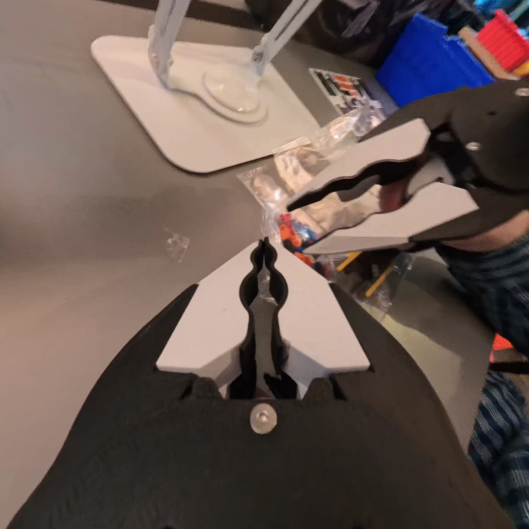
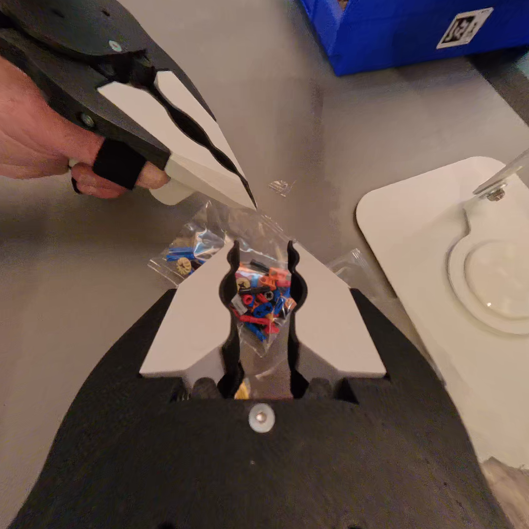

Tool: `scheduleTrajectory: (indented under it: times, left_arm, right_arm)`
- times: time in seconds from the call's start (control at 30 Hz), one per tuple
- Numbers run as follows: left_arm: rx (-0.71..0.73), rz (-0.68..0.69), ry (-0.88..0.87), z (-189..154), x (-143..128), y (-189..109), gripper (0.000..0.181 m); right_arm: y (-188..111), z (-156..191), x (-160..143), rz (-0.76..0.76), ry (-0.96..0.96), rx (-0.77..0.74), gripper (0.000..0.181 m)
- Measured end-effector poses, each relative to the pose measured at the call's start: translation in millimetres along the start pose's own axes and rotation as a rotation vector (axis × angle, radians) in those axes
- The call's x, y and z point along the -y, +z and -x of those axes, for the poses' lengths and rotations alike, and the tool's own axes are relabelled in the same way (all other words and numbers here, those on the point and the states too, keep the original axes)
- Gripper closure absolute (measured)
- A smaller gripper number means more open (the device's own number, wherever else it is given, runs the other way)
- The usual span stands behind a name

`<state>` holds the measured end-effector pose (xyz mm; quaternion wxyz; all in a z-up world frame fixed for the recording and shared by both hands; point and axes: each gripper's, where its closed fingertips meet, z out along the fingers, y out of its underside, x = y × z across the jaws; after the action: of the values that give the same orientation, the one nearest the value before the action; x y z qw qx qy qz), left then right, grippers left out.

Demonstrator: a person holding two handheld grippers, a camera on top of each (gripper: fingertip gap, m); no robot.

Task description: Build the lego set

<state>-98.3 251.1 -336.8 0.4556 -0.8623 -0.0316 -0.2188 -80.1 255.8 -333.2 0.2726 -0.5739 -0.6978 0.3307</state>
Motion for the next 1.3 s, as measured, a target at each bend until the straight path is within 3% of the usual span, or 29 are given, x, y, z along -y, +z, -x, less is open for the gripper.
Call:
scheduleTrajectory:
  times: [0.23, 0.5, 0.63, 0.83, 0.9, 1.03, 1.3]
  left_arm:
    - [-0.034, 0.099, 0.092, -1.9, -7.9, -2.2, 0.181]
    - [-0.025, 0.188, 0.137, 2.2, -22.8, -1.0, 0.181]
    - [-0.003, 0.215, 0.106, 13.9, -26.8, -6.4, 0.181]
    - [-0.049, 0.269, 0.111, 9.6, -39.2, -16.1, 0.159]
    - [-0.025, 0.303, 0.133, 12.6, -47.2, -14.8, 0.16]
    - [-0.02, 0.285, 0.152, 11.8, -45.6, -11.2, 0.162]
    - [0.068, 0.292, 0.203, 27.4, -37.4, -18.8, 0.131]
  right_arm:
    - [29.0, 9.2, -6.3, 0.107, 0.02, 0.105, 0.159]
    - [42.7, 8.1, -16.5, 0.174, 0.016, 0.052, 0.155]
    - [44.0, 5.1, -16.8, 0.178, 0.022, 0.038, 0.167]
    - [44.4, 6.0, -16.0, 0.173, 0.032, 0.058, 0.163]
    - [44.1, 7.8, -15.9, 0.171, 0.033, 0.066, 0.162]
    - [43.2, 10.6, -13.3, 0.158, 0.008, 0.068, 0.159]
    - [37.4, 8.7, -10.8, 0.154, 0.024, 0.084, 0.155]
